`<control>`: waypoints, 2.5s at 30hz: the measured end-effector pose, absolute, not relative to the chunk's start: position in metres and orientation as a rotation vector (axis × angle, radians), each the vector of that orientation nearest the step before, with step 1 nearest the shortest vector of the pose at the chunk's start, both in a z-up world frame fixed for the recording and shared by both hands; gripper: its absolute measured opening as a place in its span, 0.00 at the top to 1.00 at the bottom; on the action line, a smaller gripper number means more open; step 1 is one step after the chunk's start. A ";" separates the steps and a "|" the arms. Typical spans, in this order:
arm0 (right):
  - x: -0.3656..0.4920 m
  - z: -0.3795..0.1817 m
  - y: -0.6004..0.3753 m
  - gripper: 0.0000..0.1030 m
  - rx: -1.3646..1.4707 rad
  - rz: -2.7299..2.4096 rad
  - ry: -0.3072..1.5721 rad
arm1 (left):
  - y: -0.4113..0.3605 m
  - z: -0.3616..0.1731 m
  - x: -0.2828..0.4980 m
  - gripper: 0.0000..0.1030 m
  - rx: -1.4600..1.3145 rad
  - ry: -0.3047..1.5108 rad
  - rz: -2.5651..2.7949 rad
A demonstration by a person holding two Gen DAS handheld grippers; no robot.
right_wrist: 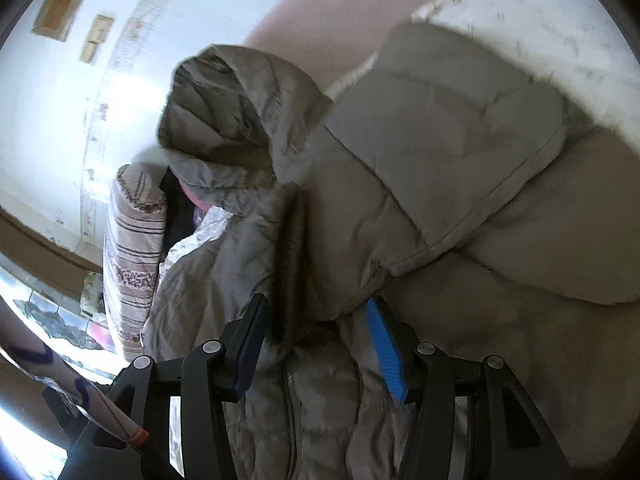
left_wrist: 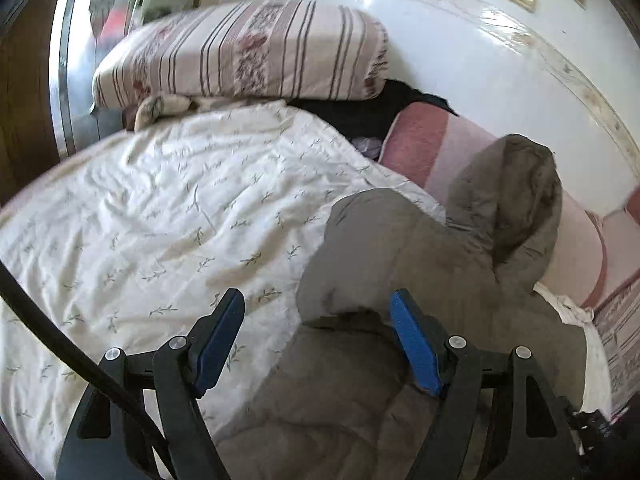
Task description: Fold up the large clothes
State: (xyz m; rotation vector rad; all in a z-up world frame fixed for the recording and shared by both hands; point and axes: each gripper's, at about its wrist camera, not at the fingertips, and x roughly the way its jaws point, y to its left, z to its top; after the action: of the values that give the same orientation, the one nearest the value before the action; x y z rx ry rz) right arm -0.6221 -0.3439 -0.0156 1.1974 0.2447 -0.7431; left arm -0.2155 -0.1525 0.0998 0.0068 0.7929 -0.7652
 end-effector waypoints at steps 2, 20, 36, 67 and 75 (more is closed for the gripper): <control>-0.615 -0.017 -0.349 0.45 1.199 -0.732 0.242 | -0.155 0.096 -0.211 0.28 -0.003 0.808 -0.768; -0.603 0.003 -0.324 0.64 1.033 -0.708 0.357 | -0.170 0.073 -0.199 0.28 -0.007 0.853 -0.750; -0.629 0.030 -0.322 0.81 0.872 -0.944 0.280 | -0.174 0.072 -0.207 0.28 0.028 0.837 -0.780; -0.609 0.022 -0.336 0.35 0.618 -1.264 0.570 | -0.240 0.039 -0.300 0.12 0.469 0.660 -0.812; -0.613 0.005 -0.342 0.20 0.671 -1.274 0.627 | -0.238 0.032 -0.301 0.10 0.480 0.666 -0.791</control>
State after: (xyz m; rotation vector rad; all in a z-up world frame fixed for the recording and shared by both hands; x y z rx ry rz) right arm -0.6132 -0.3417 0.0053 0.6714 0.6270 -1.2740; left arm -0.3012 -0.2380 0.0322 0.4804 0.6662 -0.7912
